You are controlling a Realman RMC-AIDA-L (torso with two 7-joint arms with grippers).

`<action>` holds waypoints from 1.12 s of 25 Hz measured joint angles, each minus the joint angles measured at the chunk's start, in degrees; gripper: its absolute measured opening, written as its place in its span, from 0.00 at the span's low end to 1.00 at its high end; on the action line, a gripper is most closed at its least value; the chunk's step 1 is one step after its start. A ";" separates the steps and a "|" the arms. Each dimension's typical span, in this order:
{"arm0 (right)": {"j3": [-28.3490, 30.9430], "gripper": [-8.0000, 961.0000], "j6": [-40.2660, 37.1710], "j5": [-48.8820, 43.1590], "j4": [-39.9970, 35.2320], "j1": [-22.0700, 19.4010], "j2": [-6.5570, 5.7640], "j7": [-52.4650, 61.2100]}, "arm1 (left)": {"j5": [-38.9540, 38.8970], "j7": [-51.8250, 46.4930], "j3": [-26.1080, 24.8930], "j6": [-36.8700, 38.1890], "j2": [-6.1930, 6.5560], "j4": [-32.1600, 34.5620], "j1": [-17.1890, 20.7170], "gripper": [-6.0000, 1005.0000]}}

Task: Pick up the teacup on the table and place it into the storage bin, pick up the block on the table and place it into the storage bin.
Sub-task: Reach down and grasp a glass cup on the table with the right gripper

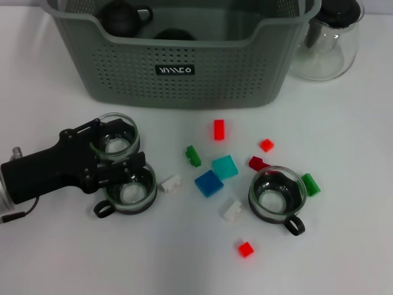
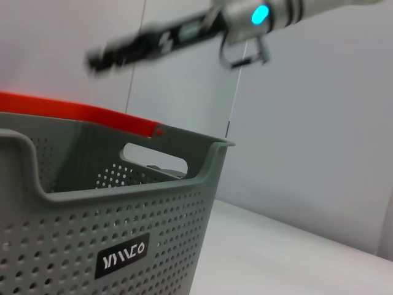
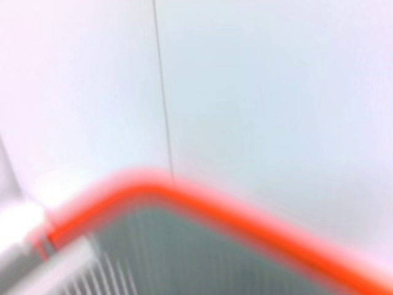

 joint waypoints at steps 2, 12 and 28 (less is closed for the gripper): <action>0.11 0.47 -1.44 11.59 -9.76 -6.68 -0.19 -5.77 | -0.03 -0.01 0.00 0.03 -0.01 0.03 0.04 0.85; 13.33 0.60 -45.79 62.38 -19.41 -31.96 -5.05 -42.10 | -0.13 -0.05 -0.01 -0.39 0.19 0.03 -0.45 0.85; -4.27 0.57 -62.90 10.63 -38.21 -31.37 0.06 -34.97 | -0.14 -0.36 0.00 -0.37 0.24 0.02 -0.54 0.85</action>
